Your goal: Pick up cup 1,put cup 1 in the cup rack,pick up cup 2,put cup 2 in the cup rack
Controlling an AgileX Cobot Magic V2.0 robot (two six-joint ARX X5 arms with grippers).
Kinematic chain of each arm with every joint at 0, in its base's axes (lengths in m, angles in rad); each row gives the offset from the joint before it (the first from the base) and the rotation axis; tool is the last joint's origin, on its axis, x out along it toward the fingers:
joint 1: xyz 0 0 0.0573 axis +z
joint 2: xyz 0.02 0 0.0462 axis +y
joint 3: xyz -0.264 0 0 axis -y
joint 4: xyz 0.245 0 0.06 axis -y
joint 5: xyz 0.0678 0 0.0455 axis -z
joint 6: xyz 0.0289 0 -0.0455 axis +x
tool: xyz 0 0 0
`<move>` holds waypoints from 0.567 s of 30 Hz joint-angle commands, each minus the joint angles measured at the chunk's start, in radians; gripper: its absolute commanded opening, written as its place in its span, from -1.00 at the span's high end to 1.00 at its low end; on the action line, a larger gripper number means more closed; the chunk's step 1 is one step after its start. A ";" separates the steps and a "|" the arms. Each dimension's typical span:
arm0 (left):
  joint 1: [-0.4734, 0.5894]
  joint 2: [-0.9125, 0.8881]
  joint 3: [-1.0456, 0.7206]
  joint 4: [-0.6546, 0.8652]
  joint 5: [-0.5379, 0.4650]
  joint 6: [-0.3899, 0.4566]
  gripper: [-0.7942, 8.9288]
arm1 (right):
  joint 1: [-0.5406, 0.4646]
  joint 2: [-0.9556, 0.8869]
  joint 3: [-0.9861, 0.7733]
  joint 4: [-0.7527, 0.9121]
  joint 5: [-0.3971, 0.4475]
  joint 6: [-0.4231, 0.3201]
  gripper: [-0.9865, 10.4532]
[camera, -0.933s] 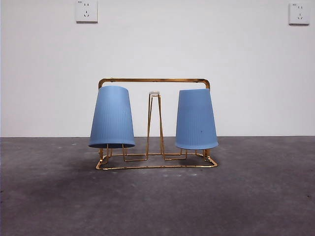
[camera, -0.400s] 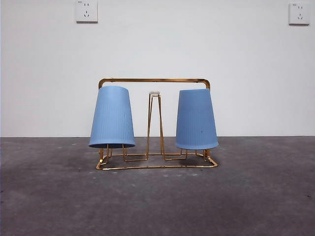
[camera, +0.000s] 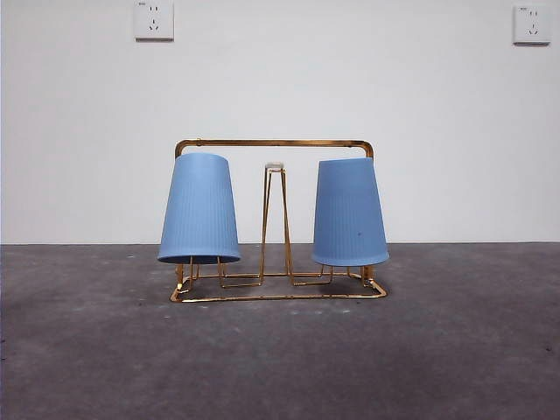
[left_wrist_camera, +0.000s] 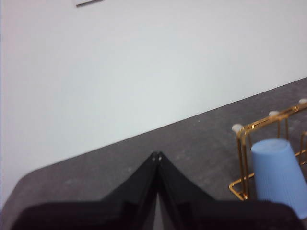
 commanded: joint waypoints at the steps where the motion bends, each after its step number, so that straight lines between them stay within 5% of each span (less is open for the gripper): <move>1: 0.006 -0.056 -0.130 0.055 0.002 -0.042 0.84 | 0.000 0.000 0.001 -0.010 0.006 0.010 0.82; 17: 0.006 -0.299 -0.517 0.096 -0.005 -0.164 0.84 | 0.000 0.000 0.001 -0.010 0.008 0.010 0.82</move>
